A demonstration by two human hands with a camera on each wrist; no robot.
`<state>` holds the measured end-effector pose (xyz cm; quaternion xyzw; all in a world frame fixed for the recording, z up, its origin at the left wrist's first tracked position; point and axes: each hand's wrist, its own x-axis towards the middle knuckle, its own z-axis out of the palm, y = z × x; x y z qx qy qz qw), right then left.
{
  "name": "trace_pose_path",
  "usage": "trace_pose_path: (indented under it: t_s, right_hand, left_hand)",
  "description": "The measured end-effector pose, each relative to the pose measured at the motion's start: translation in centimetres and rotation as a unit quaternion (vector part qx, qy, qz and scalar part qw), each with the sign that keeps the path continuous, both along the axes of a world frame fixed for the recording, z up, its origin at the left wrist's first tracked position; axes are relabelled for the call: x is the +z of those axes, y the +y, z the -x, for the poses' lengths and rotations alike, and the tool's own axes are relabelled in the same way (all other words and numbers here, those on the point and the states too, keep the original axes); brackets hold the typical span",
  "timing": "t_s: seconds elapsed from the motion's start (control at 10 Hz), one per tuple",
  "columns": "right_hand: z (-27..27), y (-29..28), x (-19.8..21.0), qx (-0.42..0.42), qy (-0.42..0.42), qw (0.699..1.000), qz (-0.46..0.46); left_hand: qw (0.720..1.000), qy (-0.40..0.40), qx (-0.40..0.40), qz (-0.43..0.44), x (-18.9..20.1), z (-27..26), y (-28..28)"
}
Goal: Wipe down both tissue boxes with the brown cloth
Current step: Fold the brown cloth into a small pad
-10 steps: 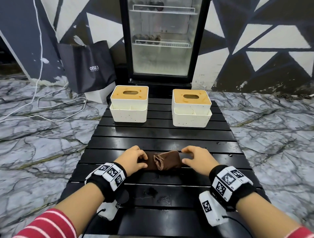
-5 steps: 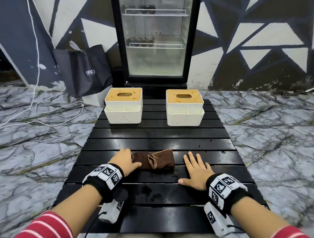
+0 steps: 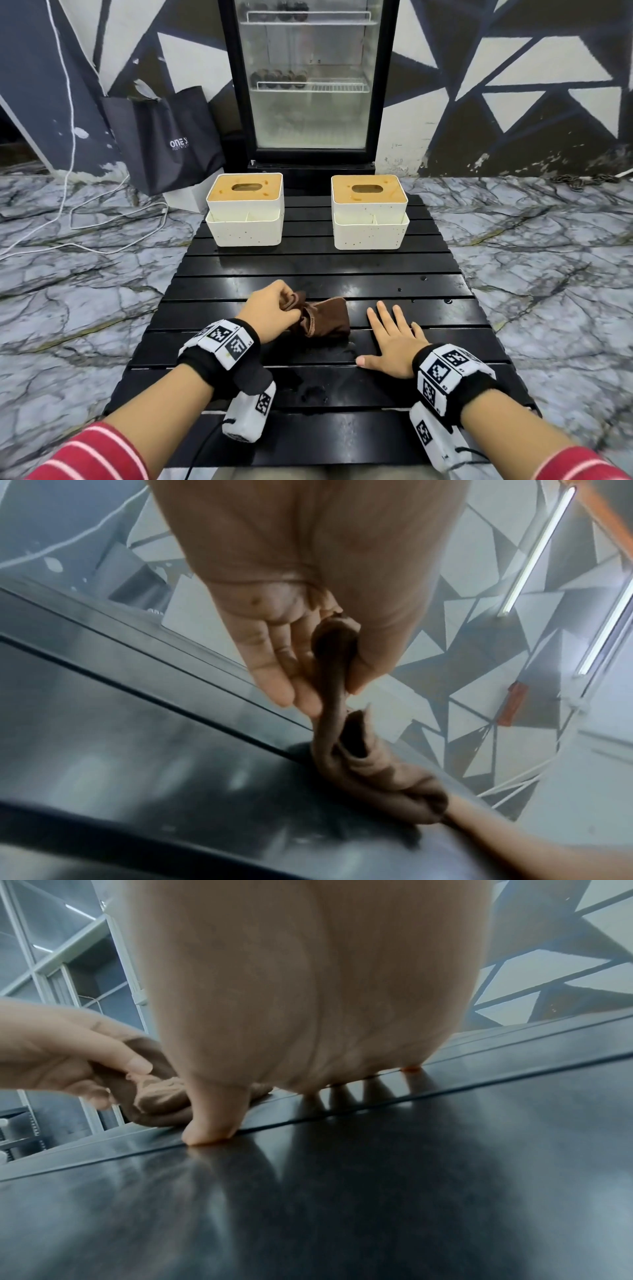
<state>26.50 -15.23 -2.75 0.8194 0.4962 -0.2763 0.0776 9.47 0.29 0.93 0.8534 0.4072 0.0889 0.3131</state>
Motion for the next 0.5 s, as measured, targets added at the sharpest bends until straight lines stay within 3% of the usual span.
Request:
trace_pose_path:
  t_s: [0.3, 0.4, 0.5]
  right_hand:
    - [0.0, 0.0, 0.1, 0.0, -0.001, 1.0, 0.001]
    - [0.0, 0.0, 0.0, -0.001, -0.002, 1.0, -0.001]
    - [-0.1, -0.1, -0.1, -0.001, -0.002, 1.0, -0.003]
  left_hand:
    - [0.995, -0.06, -0.052, 0.053, -0.5, -3.8, -3.4]
    - [0.996, -0.046, -0.062, 0.051, -0.6, -4.1, -3.8]
    - [0.992, -0.001, -0.121, 0.022, -0.3, -3.9, -4.2]
